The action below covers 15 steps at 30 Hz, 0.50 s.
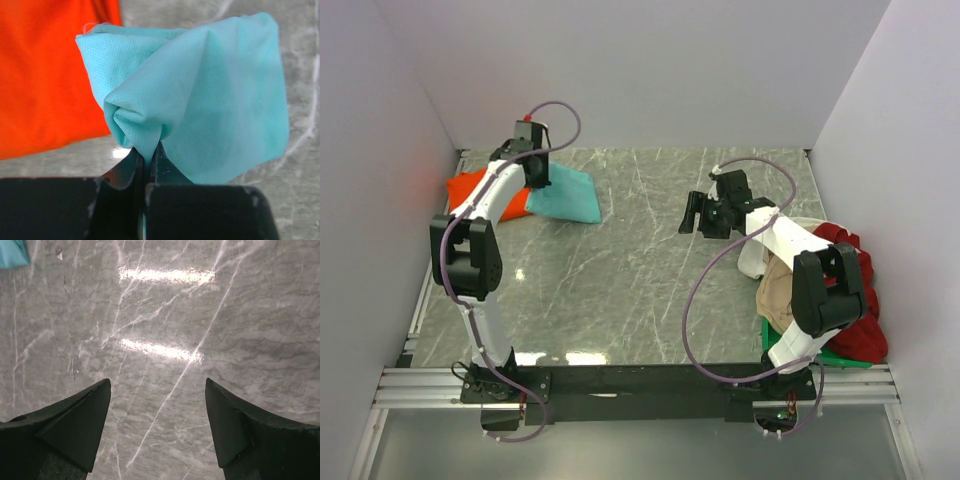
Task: Fold and stack the t-shirts
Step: Neatly place the folded tshirt to the corner
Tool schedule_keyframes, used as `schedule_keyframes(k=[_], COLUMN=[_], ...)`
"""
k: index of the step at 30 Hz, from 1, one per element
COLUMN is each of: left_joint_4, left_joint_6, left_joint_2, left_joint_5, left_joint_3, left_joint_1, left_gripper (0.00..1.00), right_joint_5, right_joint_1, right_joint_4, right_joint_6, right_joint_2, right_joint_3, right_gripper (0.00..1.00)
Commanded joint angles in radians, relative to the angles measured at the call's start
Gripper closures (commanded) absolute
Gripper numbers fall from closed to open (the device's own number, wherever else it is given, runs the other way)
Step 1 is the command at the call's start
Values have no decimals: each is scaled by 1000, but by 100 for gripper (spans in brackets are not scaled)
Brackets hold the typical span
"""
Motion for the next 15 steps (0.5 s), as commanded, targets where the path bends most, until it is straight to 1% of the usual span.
schedule_keyframes(k=[1,6,9,11,12,15], left_joint_4=[-35,-72,-99,-121,-129,-140], left_joint_6=[62,114,120,163,167,180], left_joint_2=[-18,-7,7,16,21,16], left_joint_5=[10,11,41,44,48,53], left_joint_3=[86,148,186,205,218,226], left_joint_1=[41,99,133,138,161,184], left_gripper=[100,100,100,100,100,100], right_joint_5=[-55,-94,-110,-114,-114,-118], right_joint_1=[-18,-30,-29,-30,-29,-30], right_joint_4=[49,65,75,75,78,83], right_joint_6=[-20,-17,-17,-17,-19,-16], right_joint_2=[-61,-77,-83,-83,-83,-81], right_joint_3=[-20,-40,-44,-46,-47,-51], right_gripper=[18,18,18,18,18,18])
